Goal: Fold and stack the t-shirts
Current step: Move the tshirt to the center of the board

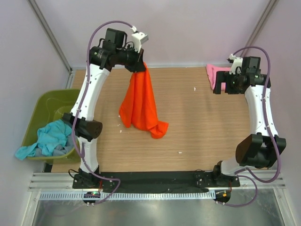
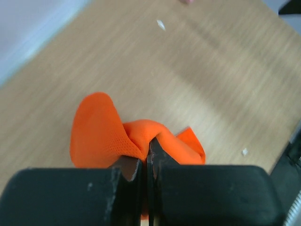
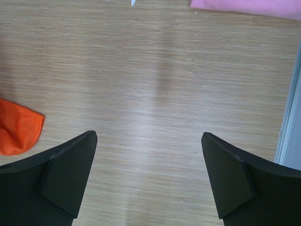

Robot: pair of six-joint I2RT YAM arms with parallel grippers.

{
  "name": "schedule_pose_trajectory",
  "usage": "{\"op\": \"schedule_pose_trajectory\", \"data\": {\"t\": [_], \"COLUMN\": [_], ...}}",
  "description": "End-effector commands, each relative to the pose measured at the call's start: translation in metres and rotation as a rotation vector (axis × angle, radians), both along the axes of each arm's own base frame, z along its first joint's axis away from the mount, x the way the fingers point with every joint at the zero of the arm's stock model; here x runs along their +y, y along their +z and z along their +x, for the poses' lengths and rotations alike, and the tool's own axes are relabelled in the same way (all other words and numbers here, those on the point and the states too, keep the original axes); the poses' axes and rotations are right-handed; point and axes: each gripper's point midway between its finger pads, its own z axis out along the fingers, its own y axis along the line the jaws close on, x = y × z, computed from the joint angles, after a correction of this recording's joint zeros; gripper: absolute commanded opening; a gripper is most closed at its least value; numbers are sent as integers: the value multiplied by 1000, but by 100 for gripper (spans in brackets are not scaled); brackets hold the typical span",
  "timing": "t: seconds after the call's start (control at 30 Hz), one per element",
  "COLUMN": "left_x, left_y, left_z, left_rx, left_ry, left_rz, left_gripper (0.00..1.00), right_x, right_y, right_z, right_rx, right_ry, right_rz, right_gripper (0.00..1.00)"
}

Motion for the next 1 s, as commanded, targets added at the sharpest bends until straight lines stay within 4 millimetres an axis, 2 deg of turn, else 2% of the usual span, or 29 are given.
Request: {"op": "schedule_pose_trajectory", "data": {"t": [0.0,0.03,0.07,0.1,0.17,0.2,0.23,0.33,0.4,0.43,0.47,0.5,0.53,0.57,0.6,0.63,0.7,0.73,0.77,0.8,0.87,0.9,0.97], "left_x": [-7,-11,-12,-17,-22,-27,-27,-25,-24,-16,-18,-15,-11,0,5,14,29,36,40,50,58,69,78], "left_y": [97,97,118,121,143,152,173,179,146,147,93,73,52,47,1,-26,-51,-58,-60,-60,-61,-65,-76], "left_z": [46,59,68,72,79,76,71,63,61,38,34,20,-5,-30,-48,-73,-103,-113,-115,-110,-92,-72,-52], "left_rx": [-376,-396,-476,-507,-622,-653,-715,-713,-613,-568,-437,-381,-298,-275,-158,-70,-42,-8,-13,-24,-71,-103,-116], "left_ry": [119,138,144,122,100,69,61,57,61,52,26,-4,-49,-59,-71,-110,-164,-160,-148,-87,0,88,162], "left_rz": [-138,-149,-191,-204,-247,-271,-311,-336,-297,-293,-233,-206,-177,-158,-112,-60,31,58,77,110,146,192,243], "left_gripper": [0,0,0,0,0,0,0,1,3,4,7,12,15,23,33,46,69,72,74,78,83,84,85], "right_x": [-7,-8,-10,-10,-13,-15,-16,-19,-19,-19,-19,-18,-17,-15,-14,-12,-8,-7,-6,-2,2,8,14], "right_y": [22,21,22,22,23,23,22,20,17,16,15,14,12,10,5,2,-3,-4,-10,-2,-5,9,14], "right_z": [-2,-2,-3,-2,-3,-4,-4,-7,-9,-11,-12,-14,-15,-16,-18,-17,-15,-13,-10,-4,7,16,24], "right_rx": [-80,-79,-80,-82,-82,-82,-81,-77,-68,-65,-61,-57,-49,-44,-31,-21,-8,-2,18,0,13,-21,-28], "right_ry": [-29,-30,-37,-38,-45,-51,-53,-64,-65,-65,-64,-61,-57,-52,-49,-44,-35,-30,-24,0,30,64,106], "right_rz": [-1,2,1,3,5,4,8,16,23,22,24,26,31,38,46,56,81,91,104,124,156,183,212], "right_gripper": [100,100,100,100,100,100,100,100,100,100,100,100,100,100,100,100,100,100,100,100,100,100,100]}}
